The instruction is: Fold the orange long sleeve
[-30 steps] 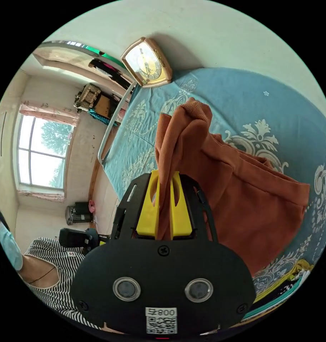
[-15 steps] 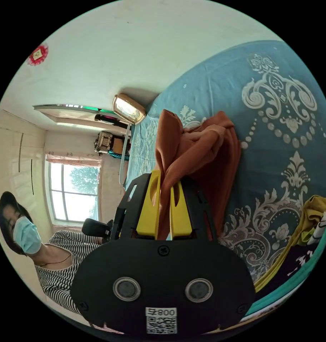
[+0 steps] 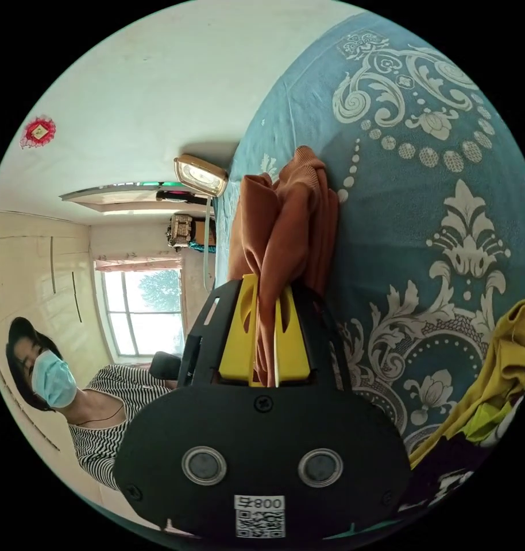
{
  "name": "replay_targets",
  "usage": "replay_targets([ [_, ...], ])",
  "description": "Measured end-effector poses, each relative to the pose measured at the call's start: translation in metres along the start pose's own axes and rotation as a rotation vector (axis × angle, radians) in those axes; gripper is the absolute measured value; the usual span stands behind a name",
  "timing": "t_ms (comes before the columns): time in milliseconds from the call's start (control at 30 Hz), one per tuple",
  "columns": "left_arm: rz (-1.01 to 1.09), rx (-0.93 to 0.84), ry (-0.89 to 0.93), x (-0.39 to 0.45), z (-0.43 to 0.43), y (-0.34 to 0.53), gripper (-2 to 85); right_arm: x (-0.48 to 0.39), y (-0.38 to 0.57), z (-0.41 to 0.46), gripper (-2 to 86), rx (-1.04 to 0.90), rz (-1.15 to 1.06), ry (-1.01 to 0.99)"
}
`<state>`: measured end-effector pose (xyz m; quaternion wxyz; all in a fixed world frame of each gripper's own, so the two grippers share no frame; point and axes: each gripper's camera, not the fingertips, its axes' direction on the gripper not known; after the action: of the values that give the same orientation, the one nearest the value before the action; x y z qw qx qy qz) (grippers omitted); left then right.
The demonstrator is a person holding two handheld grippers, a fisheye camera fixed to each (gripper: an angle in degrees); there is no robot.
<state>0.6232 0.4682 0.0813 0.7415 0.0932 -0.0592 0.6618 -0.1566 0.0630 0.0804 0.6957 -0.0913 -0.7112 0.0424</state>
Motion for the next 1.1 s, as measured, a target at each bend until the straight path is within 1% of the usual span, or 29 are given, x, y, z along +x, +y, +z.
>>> replay_targets([
  [167,0.034,0.084,-0.076,-0.002,-0.018,0.007,2.5,-0.039,-0.001,-0.012,0.8,-0.035,-0.143,-0.036],
  [233,0.032,0.074,-0.118,-0.007,-0.011,0.007,2.7,-0.045,-0.002,-0.016,0.9,-0.045,-0.163,-0.071],
  [333,0.004,-0.011,-0.129,-0.026,0.020,0.000,3.4,-0.030,-0.007,-0.014,1.2,-0.074,-0.104,-0.100],
  [367,-0.004,-0.062,-0.114,-0.033,0.033,-0.003,3.9,-0.018,-0.007,-0.013,1.5,-0.082,-0.050,-0.120],
  [400,-0.008,-0.074,-0.092,-0.038,0.037,-0.004,4.6,-0.009,-0.004,-0.013,1.7,-0.083,-0.007,-0.133],
  [500,-0.007,-0.068,-0.085,-0.045,0.038,-0.004,5.9,-0.004,0.009,-0.023,3.3,-0.042,0.015,-0.192],
  [633,-0.028,-0.052,-0.045,-0.055,0.035,0.000,6.8,-0.014,0.027,-0.037,5.0,0.019,0.029,-0.162],
  [733,-0.033,-0.028,-0.015,-0.058,0.026,0.004,7.1,-0.031,0.046,-0.046,4.6,0.090,0.039,-0.041],
  [767,-0.034,-0.015,-0.008,-0.057,0.020,0.006,7.1,-0.041,0.055,-0.047,3.7,0.132,0.043,0.032],
  [833,-0.034,0.002,0.015,-0.055,0.009,0.008,7.0,-0.061,0.065,-0.042,2.8,0.144,0.026,0.164],
  [867,-0.029,0.027,0.029,-0.053,-0.001,0.012,6.8,-0.077,0.071,-0.038,2.2,0.153,0.010,0.267],
  [900,-0.027,0.054,0.033,-0.052,-0.014,0.016,6.5,-0.094,0.079,-0.033,1.7,0.172,-0.015,0.373],
  [933,-0.028,0.069,0.033,-0.052,-0.020,0.019,6.4,-0.103,0.082,-0.030,1.5,0.177,-0.026,0.422],
  [1000,-0.041,0.129,0.022,-0.059,-0.047,0.033,6.0,-0.136,0.100,-0.016,0.7,0.217,-0.091,0.583],
  [1100,-0.115,0.162,-0.034,-0.081,-0.072,0.053,4.7,-0.167,0.126,0.017,0.3,0.192,-0.185,0.654],
])
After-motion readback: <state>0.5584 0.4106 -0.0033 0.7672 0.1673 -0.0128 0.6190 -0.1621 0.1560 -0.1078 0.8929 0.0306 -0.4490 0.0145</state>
